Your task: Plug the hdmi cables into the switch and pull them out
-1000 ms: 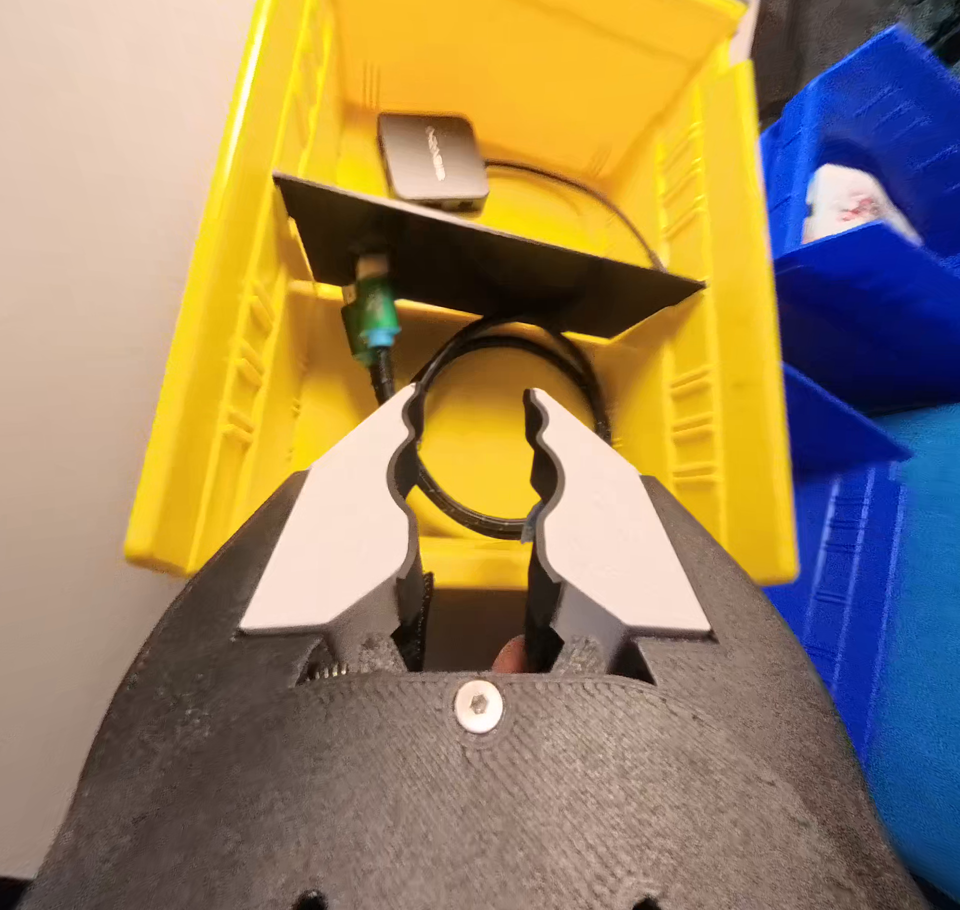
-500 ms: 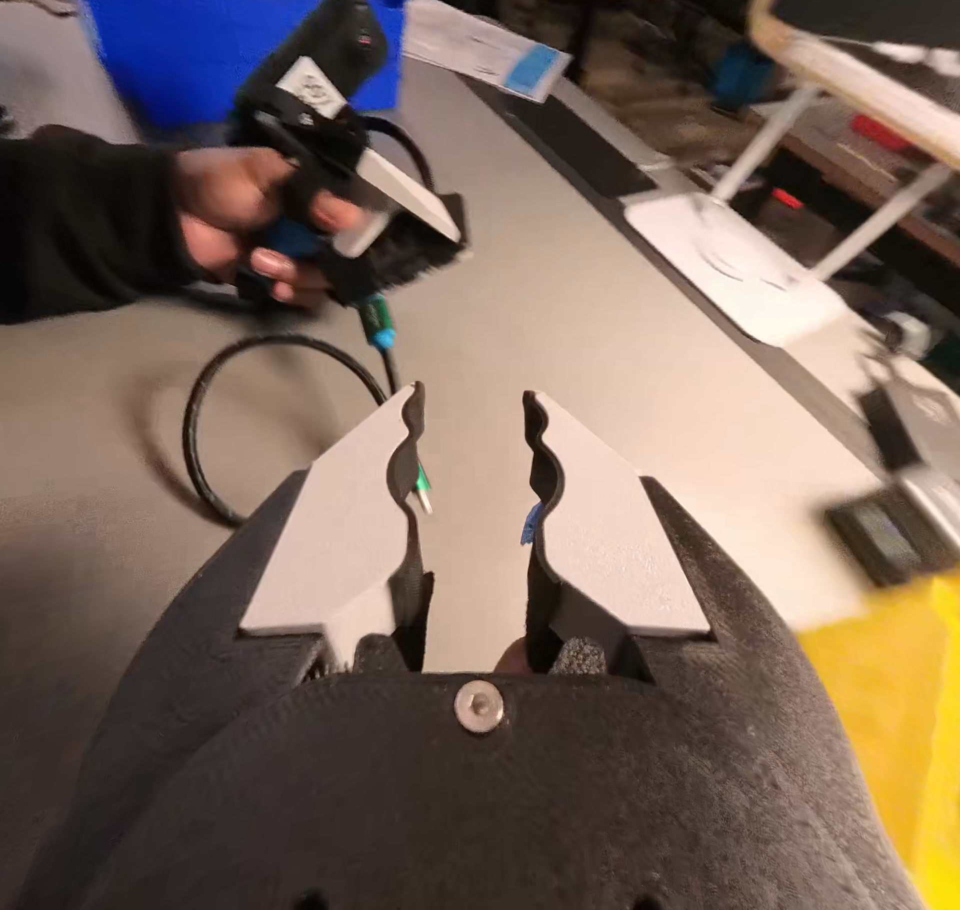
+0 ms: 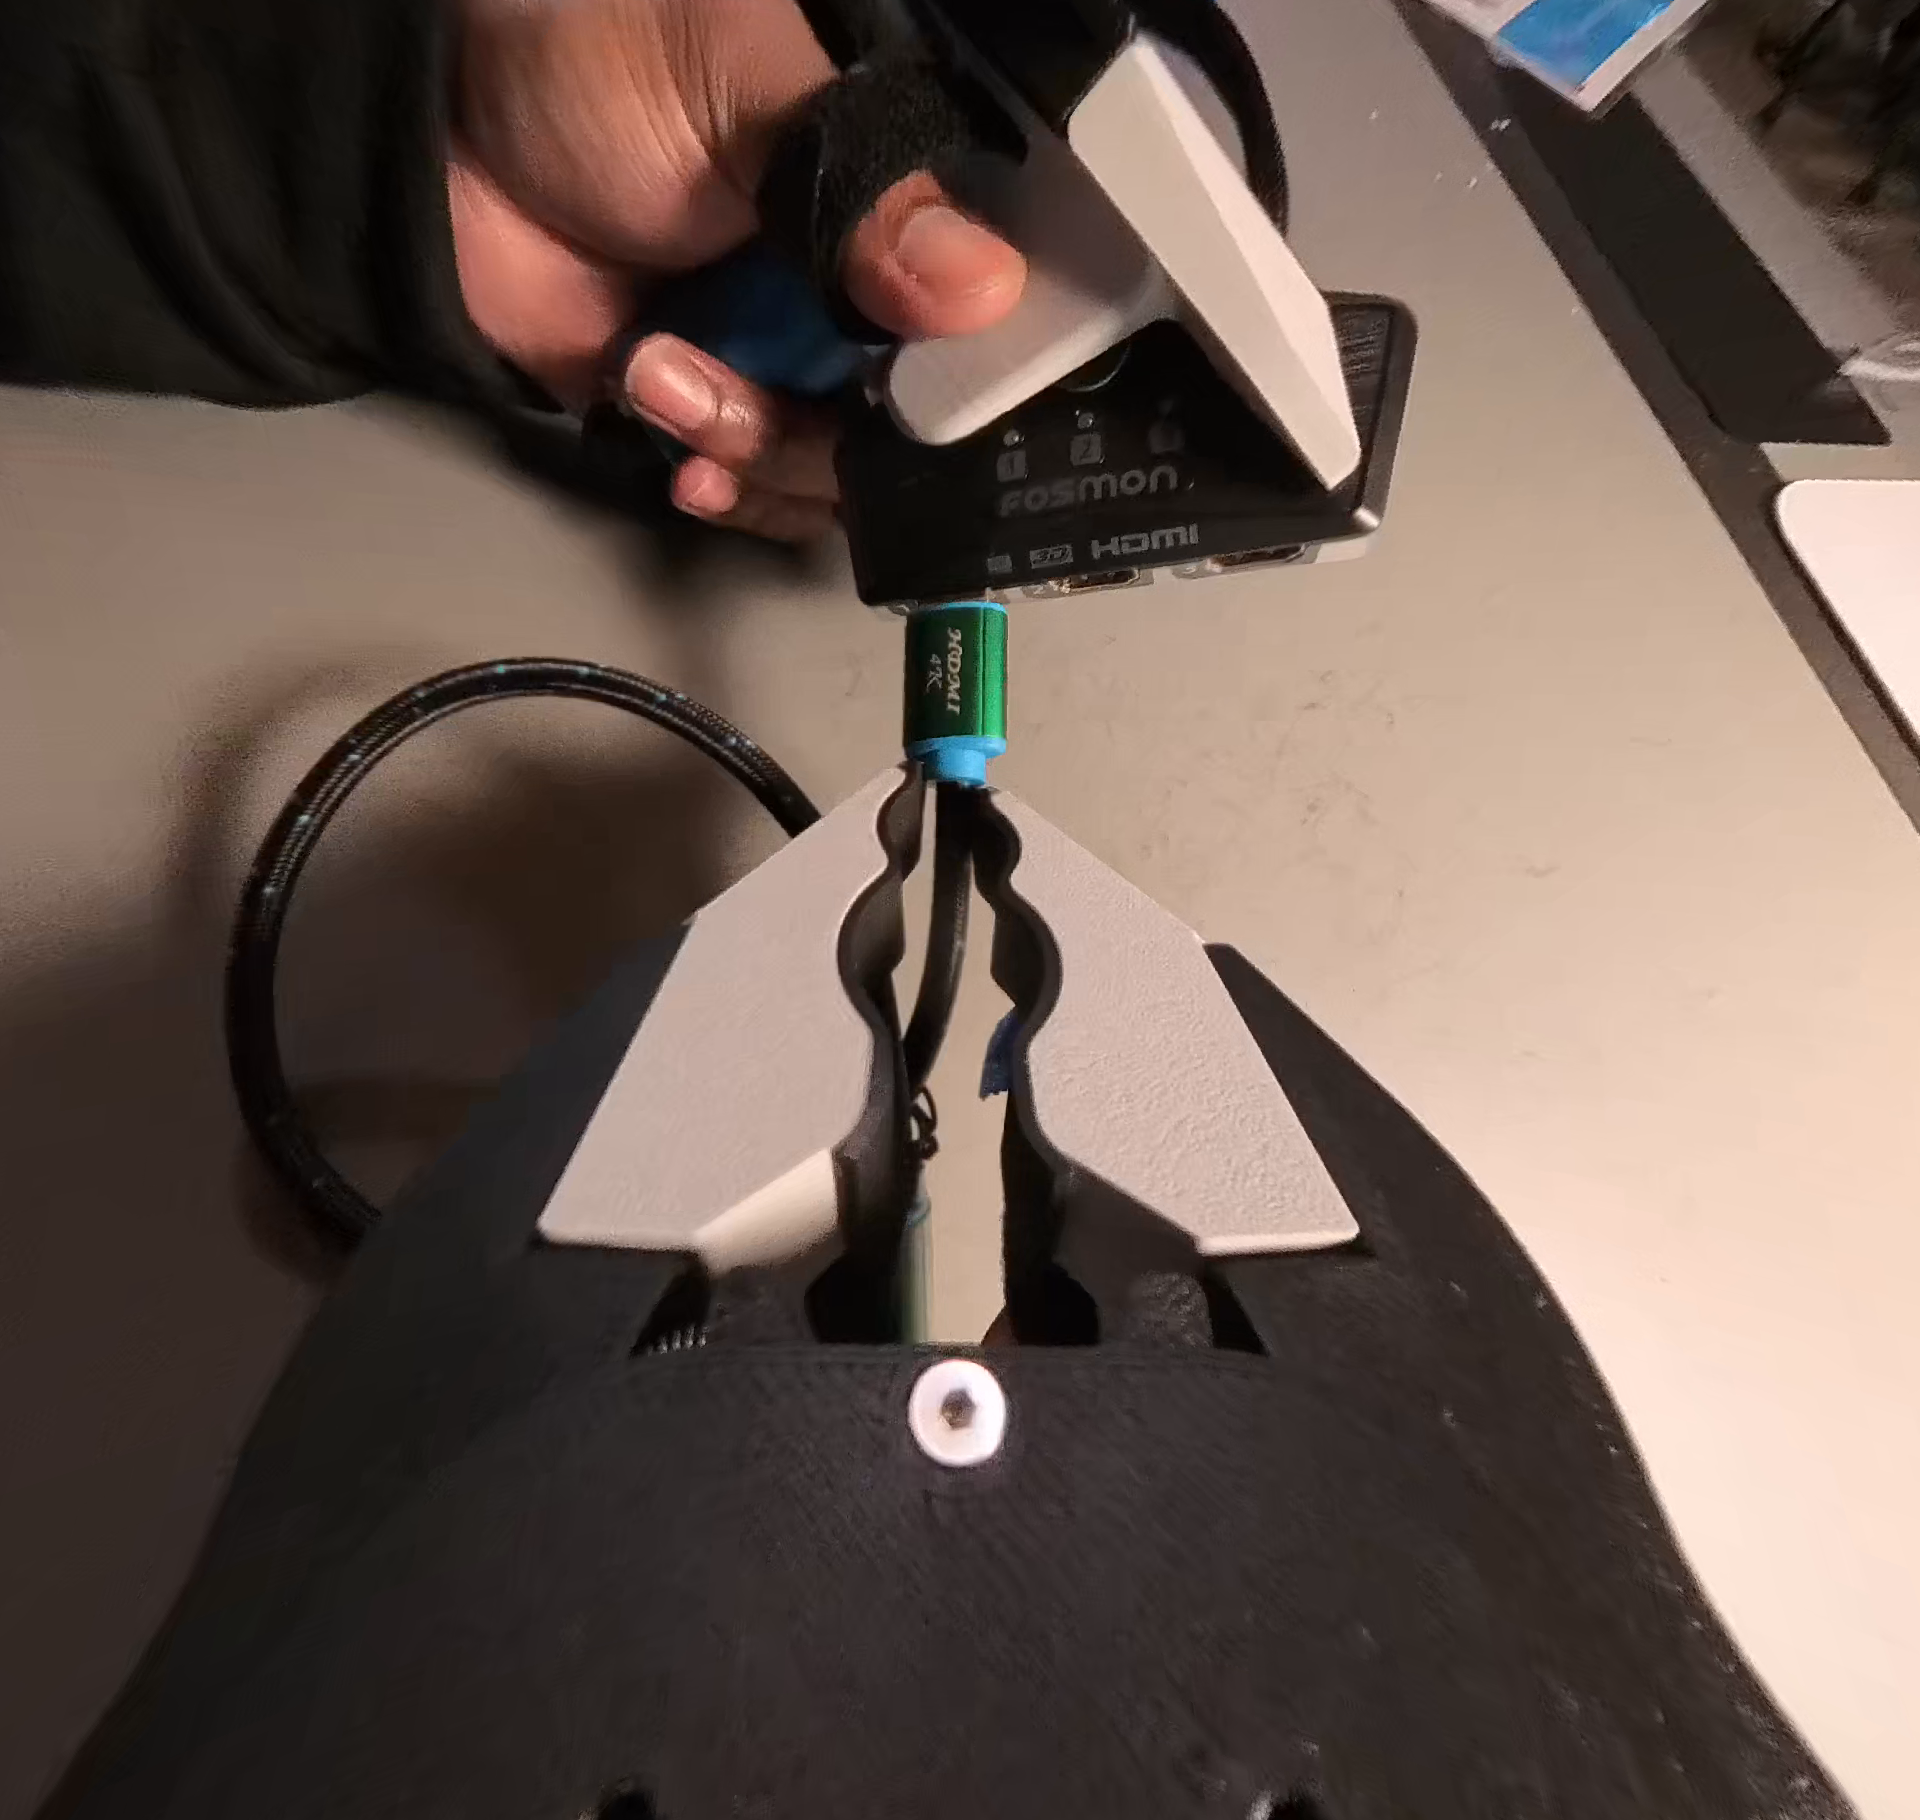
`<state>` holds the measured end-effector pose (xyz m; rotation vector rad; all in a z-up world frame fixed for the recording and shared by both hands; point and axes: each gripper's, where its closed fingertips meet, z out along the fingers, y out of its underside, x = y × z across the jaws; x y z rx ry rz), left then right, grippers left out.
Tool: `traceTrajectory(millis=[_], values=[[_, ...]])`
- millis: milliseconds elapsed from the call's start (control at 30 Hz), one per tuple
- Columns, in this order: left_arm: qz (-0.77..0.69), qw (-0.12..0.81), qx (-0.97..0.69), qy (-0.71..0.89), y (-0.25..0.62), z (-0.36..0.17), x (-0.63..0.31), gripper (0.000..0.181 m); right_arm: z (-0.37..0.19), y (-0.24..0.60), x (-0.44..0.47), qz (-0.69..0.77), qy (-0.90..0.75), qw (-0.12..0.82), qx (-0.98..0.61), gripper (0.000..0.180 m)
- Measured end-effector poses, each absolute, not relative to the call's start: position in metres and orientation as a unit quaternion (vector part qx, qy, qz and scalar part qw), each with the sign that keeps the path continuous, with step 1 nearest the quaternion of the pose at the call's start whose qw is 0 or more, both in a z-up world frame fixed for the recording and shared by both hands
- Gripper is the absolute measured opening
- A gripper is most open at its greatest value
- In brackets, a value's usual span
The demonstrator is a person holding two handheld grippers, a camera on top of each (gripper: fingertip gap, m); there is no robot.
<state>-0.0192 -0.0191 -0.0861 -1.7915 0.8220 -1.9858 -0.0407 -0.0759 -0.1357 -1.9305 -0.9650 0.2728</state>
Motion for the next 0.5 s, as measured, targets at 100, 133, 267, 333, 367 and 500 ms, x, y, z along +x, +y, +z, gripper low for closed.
traceTrajectory(millis=[100,133,267,333,367,500], values=[[-0.7,0.164,-0.626,0.302,-0.025,-0.085,-0.018,0.02,-0.131,-0.075,-0.032,0.07,-0.399,0.495,-0.769,0.01],[-0.699,0.156,-0.623,0.314,-0.029,-0.085,-0.018,0.022,-0.129,-0.075,-0.029,0.057,-0.402,0.502,-0.763,0.01],[-0.714,0.139,-0.604,0.326,-0.039,-0.079,-0.017,0.027,-0.122,-0.077,-0.021,0.036,-0.403,0.523,-0.75,0.011],[-0.713,0.134,-0.604,0.331,-0.042,-0.081,-0.016,0.028,-0.12,-0.078,-0.018,0.022,-0.4,0.532,-0.746,0.011],[-0.711,0.127,-0.605,0.334,-0.044,-0.082,-0.016,0.028,-0.119,-0.078,-0.016,0.015,-0.397,0.535,-0.745,0.011],[-0.708,0.104,-0.607,0.345,-0.053,-0.086,-0.016,0.03,-0.113,-0.078,-0.007,-0.005,-0.387,0.547,-0.742,0.011]])
